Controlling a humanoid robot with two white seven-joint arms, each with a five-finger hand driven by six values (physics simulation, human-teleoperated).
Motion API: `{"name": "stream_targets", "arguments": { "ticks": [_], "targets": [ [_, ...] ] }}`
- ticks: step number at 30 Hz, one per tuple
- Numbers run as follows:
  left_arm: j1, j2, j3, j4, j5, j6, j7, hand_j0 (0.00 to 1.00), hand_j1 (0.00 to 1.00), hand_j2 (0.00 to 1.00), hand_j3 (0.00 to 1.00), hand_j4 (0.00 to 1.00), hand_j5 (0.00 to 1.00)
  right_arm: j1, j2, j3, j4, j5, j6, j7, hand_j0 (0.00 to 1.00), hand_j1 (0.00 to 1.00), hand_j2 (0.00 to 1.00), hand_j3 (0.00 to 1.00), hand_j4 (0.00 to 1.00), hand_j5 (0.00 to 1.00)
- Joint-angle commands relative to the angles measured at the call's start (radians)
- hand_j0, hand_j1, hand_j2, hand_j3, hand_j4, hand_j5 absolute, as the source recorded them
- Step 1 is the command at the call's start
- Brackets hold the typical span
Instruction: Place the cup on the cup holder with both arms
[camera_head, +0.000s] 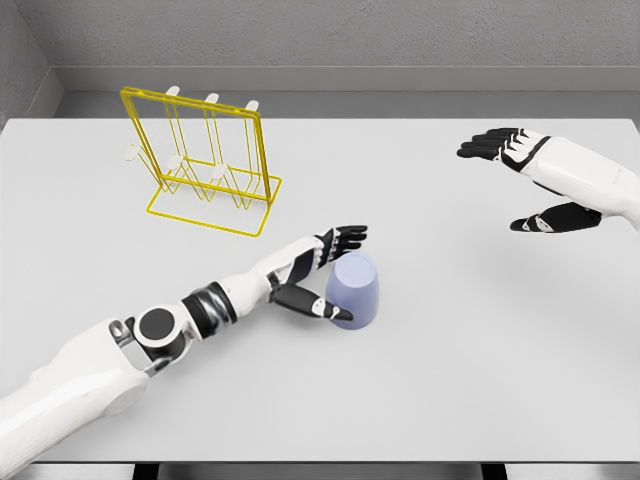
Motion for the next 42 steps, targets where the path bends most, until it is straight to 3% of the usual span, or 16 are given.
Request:
{"name": "stream_targets", "arguments": {
  "ticks": [1,7,9,12,17,21,29,42],
  "targets": [
    [0.0,-0.005,-0.005,-0.002,0.0,0.0,0.0,1.0,1.0,1.0,1.0,1.0,1.0,0.0,-0.001,0.0,0.0,-0.007,0.003,0.0,1.0,1.0,1.0,1.0,1.0,1.0],
    [0.002,-0.009,-0.01,-0.005,-0.013,-0.003,0.001,1.0,1.0,1.0,1.0,1.0,1.0,0.0,-0.001,0.0,0.001,-0.007,0.003,0.0,1.0,1.0,1.0,1.0,1.0,1.0],
    [0.002,-0.009,-0.008,-0.006,-0.011,-0.011,0.001,0.88,0.88,0.88,0.88,0.88,0.88,0.0,-0.001,0.0,0.001,-0.007,0.003,0.0,1.0,1.0,1.0,1.0,1.0,1.0],
    [0.002,-0.009,-0.008,-0.011,-0.013,-0.014,0.001,0.79,0.79,0.79,0.79,0.79,0.79,0.0,-0.001,0.0,0.001,-0.007,0.003,0.0,1.0,1.0,1.0,1.0,1.0,1.0],
    [0.003,-0.009,-0.008,-0.013,-0.013,-0.017,0.001,0.71,0.71,0.71,0.71,0.71,0.71,0.0,-0.001,0.0,0.001,-0.007,0.003,0.0,1.0,1.0,1.0,1.0,1.0,1.0],
    [0.005,-0.008,-0.008,-0.011,-0.014,-0.052,0.003,0.59,0.59,0.59,0.59,0.59,0.59,0.0,-0.001,0.0,0.001,-0.007,0.003,-0.002,1.0,1.0,1.0,1.0,1.0,1.0],
    [0.003,-0.005,0.007,-0.031,-0.013,-0.07,0.005,0.59,0.59,0.59,0.59,0.59,0.59,0.0,-0.001,0.0,0.0,-0.007,0.003,-0.002,1.0,1.0,1.0,1.0,1.0,1.0],
    [0.0,0.025,0.098,-0.105,-0.003,-0.07,0.008,0.6,0.6,0.6,0.6,0.6,0.6,0.0,-0.001,0.0,-0.005,-0.007,0.003,-0.002,1.0,1.0,1.0,1.0,1.0,1.0]
  ]
}}
